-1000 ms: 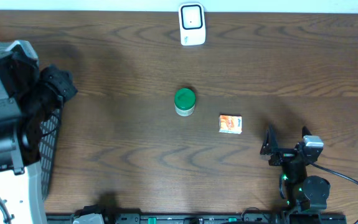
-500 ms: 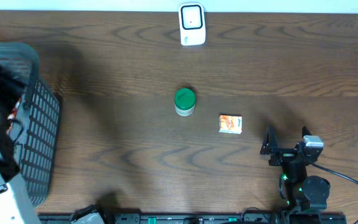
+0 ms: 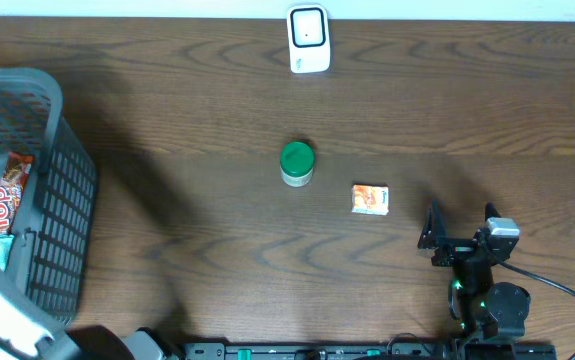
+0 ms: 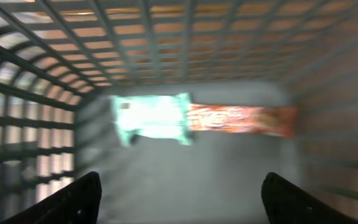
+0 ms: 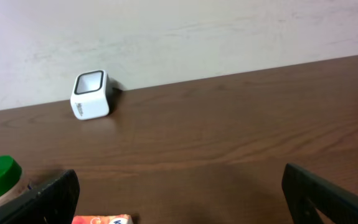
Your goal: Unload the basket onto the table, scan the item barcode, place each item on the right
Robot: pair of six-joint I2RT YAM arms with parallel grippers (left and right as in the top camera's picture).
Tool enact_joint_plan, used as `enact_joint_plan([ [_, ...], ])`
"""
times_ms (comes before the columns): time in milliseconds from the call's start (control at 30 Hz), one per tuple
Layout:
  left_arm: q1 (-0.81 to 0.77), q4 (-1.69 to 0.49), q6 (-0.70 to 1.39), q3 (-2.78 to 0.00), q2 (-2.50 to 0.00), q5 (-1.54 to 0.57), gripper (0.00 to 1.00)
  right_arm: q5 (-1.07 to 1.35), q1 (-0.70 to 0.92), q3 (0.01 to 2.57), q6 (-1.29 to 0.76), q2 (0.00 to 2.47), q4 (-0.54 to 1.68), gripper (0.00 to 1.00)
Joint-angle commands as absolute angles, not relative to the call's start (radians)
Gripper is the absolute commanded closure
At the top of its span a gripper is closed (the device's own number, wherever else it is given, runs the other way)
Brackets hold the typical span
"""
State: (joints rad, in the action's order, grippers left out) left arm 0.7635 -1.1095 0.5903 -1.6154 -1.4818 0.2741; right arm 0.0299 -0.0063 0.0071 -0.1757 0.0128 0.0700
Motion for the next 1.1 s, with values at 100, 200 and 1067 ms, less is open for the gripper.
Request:
enact_joint_plan([
  [100,0.758,-1.16,0.493,-1.588,-1.706,0.585,0.17,0.028,0.004,0.006,-0.183,0.011,0.073,0.01],
  [200,0.755,-1.171,0.459,-1.582,-1.794,0.641,0.14,0.028,0.004,0.006,-0.183,0.011,0.073,0.01],
  [1067,0.681,-1.047,0.21,-1.565,-2.13,0.663,0.07,0.028,0.004,0.006,-0.183,0.011,0.073,0.01],
])
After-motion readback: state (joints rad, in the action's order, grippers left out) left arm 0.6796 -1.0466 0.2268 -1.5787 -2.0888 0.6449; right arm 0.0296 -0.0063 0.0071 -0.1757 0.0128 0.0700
